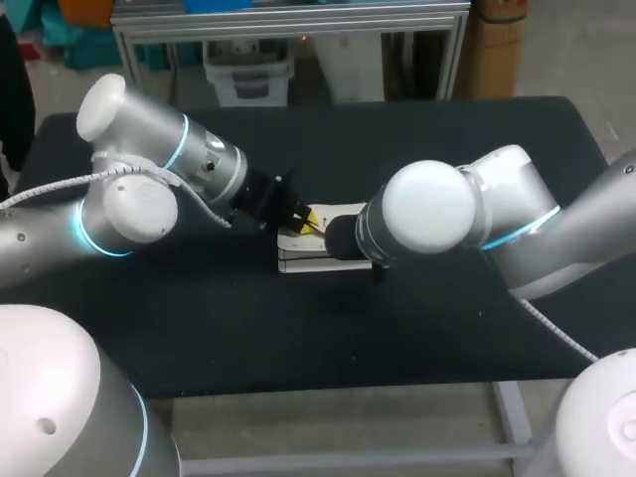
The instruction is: Pick up the bag, open it, inspect its contents, close it, and place it on the opposite side
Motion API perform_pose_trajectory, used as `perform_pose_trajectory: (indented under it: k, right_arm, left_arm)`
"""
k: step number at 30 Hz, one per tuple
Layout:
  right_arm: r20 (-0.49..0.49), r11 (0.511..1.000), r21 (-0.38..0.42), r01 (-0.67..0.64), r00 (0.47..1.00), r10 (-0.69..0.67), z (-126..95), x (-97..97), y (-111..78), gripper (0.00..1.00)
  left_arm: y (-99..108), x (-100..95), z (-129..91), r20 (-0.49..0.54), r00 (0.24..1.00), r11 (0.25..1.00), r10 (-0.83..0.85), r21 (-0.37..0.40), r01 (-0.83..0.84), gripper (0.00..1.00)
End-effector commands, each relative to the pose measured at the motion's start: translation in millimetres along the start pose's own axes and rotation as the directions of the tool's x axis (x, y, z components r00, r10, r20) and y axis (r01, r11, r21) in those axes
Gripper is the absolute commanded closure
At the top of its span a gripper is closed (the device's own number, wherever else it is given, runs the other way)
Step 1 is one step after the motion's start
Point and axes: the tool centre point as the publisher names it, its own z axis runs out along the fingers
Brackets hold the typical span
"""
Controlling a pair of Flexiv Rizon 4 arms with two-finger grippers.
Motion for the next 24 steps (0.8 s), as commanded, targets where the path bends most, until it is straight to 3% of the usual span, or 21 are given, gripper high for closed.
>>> perform_pose_trajectory:
  k: [1, 8, 13, 15, 16, 17, 18, 24]
  right_arm:
    - [-0.002, 1.0, 0.004, -0.002, 1.0, 0.002, 1.3, -0.3, -0.2, 1.0]
    - [-0.002, 1.0, 0.005, -0.005, 1.0, 0.005, 1.2, -0.2, -0.8, 1.0]
    - [-0.004, 1.0, 0.007, -0.004, 1.0, 0.004, 1.2, 0.0, -0.7, 1.0]
    - [-0.004, 1.0, 0.008, -0.003, 1.0, 0.003, 1.2, 0.1, -0.7, 1.0]
    - [-0.004, 1.0, 0.009, -0.003, 1.0, 0.003, 1.1, 0.1, -0.7, 1.0]
    - [-0.003, 1.0, 0.01, -0.002, 1.0, 0.002, 1.1, 0.1, -0.7, 1.0]
    - [-0.003, 1.0, 0.01, -0.002, 1.0, 0.002, 0.9, 0.0, -0.8, 1.0]
    - [0.0, 1.0, 0.01, -0.001, 1.0, 0.001, 0.4, -1.1, -0.8, 1.0]
  left_arm:
    - [6.3, 6.6, -3.1, -0.028, 1.0, 1.0, 0.008, 0.013, -0.008, 1.0]
    - [10.1, 10.9, -1.0, -0.078, 0.997, 0.999, 0.01, -0.038, -0.013, 1.0]
    - [7.2, 9.5, 5.4, -0.093, 0.995, 0.999, 0.019, -0.028, -0.022, 1.0]
    - [6.8, 7.1, 2.2, -0.069, 0.998, 1.0, 0.013, -0.013, -0.014, 0.53]
    - [6.5, 6.1, 0.1, -0.057, 0.998, 1.0, 0.013, -0.01, -0.014, 0.16]
    - [5.8, 5.5, -2.2, -0.045, 0.999, 1.0, 0.013, -0.006, -0.013, 0.04]
    - [5.3, 4.3, -5.0, -0.028, 1.0, 1.0, 0.009, 0.006, -0.009, 0.0]
    - [1.1, 1.0, -19.3, 0.009, 1.0, 0.999, 0.017, 0.036, -0.017, 0.0]
